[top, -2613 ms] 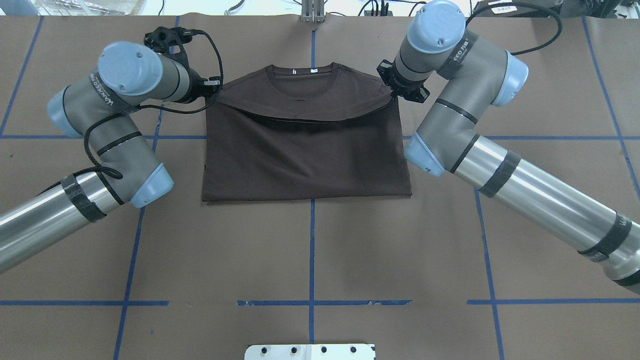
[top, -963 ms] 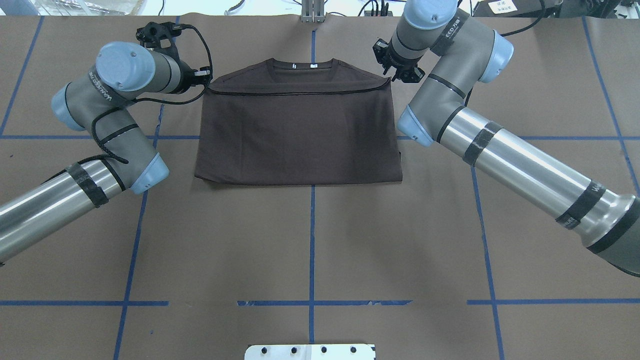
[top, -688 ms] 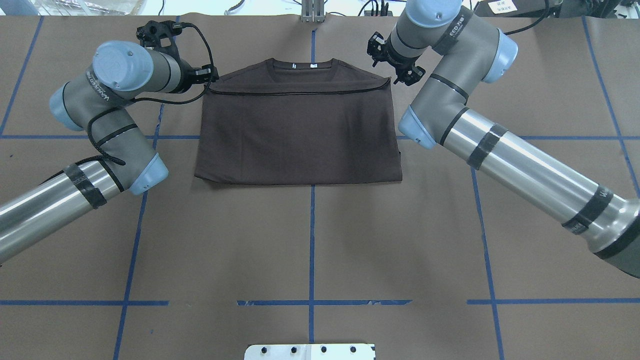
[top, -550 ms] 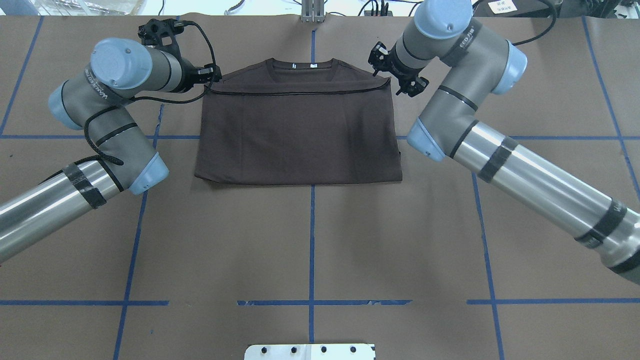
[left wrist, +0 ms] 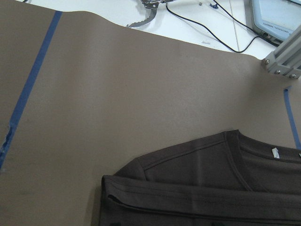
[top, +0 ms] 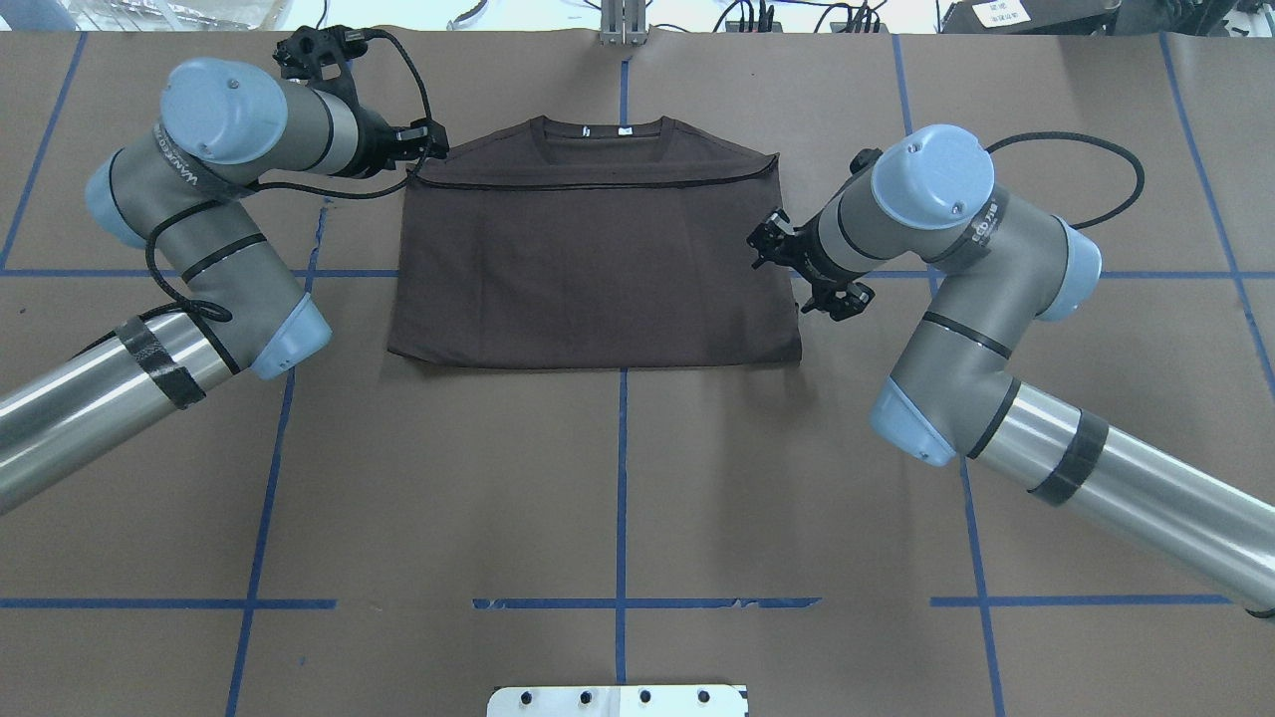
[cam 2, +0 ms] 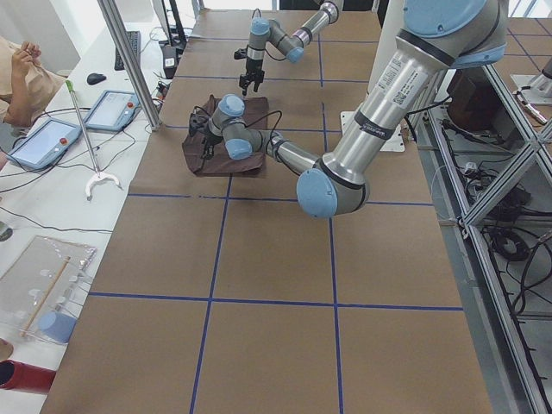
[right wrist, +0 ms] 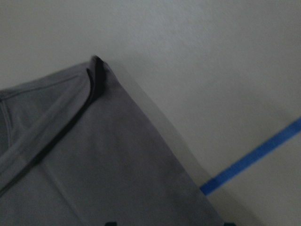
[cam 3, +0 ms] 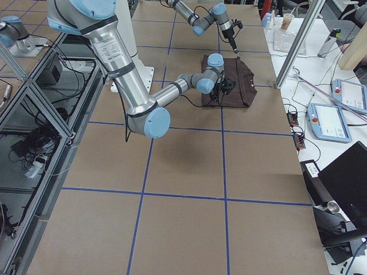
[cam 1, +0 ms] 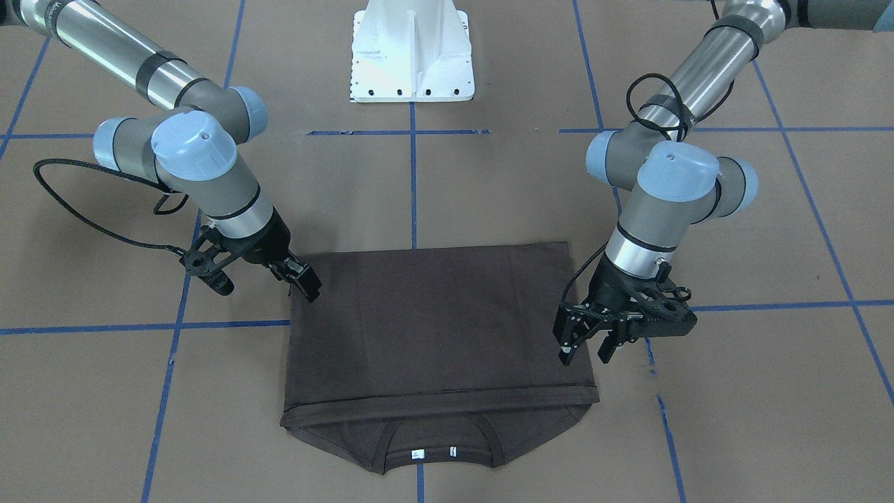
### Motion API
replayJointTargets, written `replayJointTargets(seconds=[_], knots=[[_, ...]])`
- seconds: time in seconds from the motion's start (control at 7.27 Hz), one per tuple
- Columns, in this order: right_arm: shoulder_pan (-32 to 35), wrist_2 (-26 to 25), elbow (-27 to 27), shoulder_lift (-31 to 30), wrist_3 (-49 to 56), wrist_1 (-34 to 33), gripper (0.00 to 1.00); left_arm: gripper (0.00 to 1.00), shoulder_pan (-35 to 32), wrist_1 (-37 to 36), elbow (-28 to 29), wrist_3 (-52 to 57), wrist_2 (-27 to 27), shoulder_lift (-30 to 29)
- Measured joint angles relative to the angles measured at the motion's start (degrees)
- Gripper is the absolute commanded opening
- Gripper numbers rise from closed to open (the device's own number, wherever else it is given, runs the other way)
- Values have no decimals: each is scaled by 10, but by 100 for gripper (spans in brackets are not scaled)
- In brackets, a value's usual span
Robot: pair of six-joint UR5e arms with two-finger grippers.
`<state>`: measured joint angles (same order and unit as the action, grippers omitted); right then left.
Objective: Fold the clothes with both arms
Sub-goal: 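Move the right gripper to the folded shirt's side edge and grasp it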
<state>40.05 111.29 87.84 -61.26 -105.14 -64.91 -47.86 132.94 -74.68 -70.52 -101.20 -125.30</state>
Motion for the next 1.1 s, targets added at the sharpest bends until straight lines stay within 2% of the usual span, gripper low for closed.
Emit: replayJointTargets(seconds=[0.41,0.55,0.83,1.1], knots=[[-25,-4,11,-24,-4,0,80,71,-1,0,-1,-2,0,-3],[-30,-4,11,-28,-5,0,72,71,-1,0,-1,-2,0,-4],[-35,-5,12,-33,-6,-1,0,71,-2,0,0,-2,0,-5],[-36,-5,13,-35,-17,-1,0,71,-2,0,0,-2,0,-5]])
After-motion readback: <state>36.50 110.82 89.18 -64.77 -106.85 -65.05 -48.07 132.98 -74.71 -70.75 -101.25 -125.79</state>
